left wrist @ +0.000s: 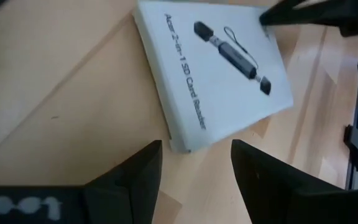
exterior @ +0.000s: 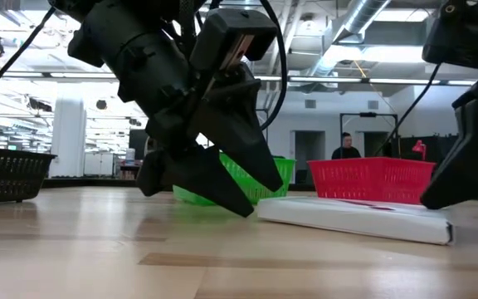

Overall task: Pick and place items into bin
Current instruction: Put the white card reader box into the red bin

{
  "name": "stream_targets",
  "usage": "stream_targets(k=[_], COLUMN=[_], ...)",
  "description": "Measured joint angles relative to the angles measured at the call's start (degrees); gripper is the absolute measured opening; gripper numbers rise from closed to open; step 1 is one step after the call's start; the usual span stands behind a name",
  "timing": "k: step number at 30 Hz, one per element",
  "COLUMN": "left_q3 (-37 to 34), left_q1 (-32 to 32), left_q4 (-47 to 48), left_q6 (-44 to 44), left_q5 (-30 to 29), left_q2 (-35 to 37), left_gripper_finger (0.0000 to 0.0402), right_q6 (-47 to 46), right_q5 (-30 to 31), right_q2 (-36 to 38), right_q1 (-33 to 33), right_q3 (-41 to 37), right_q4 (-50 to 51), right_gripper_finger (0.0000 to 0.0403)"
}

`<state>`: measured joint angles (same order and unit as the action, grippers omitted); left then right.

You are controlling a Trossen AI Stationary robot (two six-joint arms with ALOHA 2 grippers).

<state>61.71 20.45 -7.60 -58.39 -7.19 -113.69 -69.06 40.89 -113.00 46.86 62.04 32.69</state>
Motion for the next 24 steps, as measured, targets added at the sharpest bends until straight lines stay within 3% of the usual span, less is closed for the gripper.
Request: stream_targets(k=[7, 13, 24], left_q3=[0.0, 0.0, -0.2], left_q1=[-1.0, -0.7, -0.2], left_q4=[-1.2, -1.1, -1.5], left_q6=[-0.2, -1.4, -3.4], left_q5=[-0.8, 2.6, 4.2], left_q2=[0.0, 0.0, 0.1], left_gripper_finger=[0.0183, 0.0183, 0.0183], right_q6=[0.0, -2.9, 0.1], right_q5=[0.2, 2.4, 6.4], right_q2=[-0.4, -0.7, -5.1], right_q1=[0.0, 0.7, 0.0], right_q3=[-0.2, -0.5, -0.3], right_q4=[-2.6, -3.4, -13.5], right_gripper_finger=[0.0000, 0.0000, 0.0000])
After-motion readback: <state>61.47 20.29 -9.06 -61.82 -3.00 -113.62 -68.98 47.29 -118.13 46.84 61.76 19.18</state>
